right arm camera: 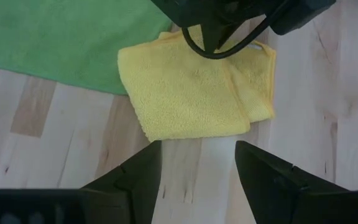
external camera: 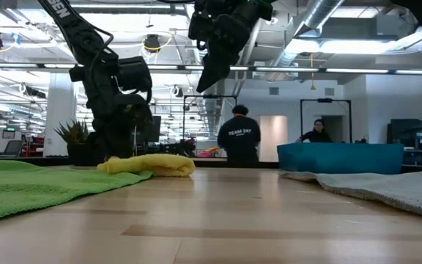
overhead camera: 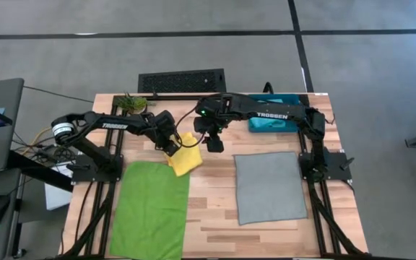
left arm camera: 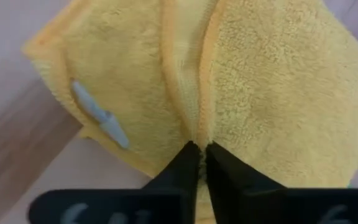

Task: Fold microfiber towels
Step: Fold the yellow microfiber cloth

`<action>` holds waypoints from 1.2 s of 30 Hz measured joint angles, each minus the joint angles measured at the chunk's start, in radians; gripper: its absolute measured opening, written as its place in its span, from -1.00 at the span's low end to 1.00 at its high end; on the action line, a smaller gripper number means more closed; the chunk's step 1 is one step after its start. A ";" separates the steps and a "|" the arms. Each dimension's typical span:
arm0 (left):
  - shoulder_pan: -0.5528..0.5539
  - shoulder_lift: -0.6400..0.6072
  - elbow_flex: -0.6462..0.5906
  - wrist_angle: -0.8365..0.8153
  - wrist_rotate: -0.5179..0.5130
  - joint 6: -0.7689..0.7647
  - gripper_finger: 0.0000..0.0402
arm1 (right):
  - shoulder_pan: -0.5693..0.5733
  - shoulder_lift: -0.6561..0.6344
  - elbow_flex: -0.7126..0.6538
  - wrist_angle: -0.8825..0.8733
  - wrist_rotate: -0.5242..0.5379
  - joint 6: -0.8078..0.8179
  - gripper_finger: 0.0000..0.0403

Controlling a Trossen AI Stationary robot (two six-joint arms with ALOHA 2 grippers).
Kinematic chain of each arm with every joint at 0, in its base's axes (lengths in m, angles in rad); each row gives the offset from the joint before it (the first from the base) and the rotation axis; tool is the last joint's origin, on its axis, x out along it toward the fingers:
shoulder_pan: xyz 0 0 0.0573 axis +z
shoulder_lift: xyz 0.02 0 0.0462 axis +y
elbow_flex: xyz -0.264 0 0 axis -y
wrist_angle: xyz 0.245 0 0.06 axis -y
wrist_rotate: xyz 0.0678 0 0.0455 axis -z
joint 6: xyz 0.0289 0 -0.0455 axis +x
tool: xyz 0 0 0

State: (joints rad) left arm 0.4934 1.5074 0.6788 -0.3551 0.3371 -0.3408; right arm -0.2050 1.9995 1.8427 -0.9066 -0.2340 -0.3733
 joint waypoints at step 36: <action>0.008 0.000 0.233 -0.197 -0.354 0.427 -0.95 | 0.000 0.001 0.000 -0.001 0.000 0.000 0.12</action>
State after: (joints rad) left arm 0.5011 1.5070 0.9119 -0.5523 -0.0172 0.0863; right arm -0.2050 2.0003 1.8427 -0.9077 -0.2340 -0.3732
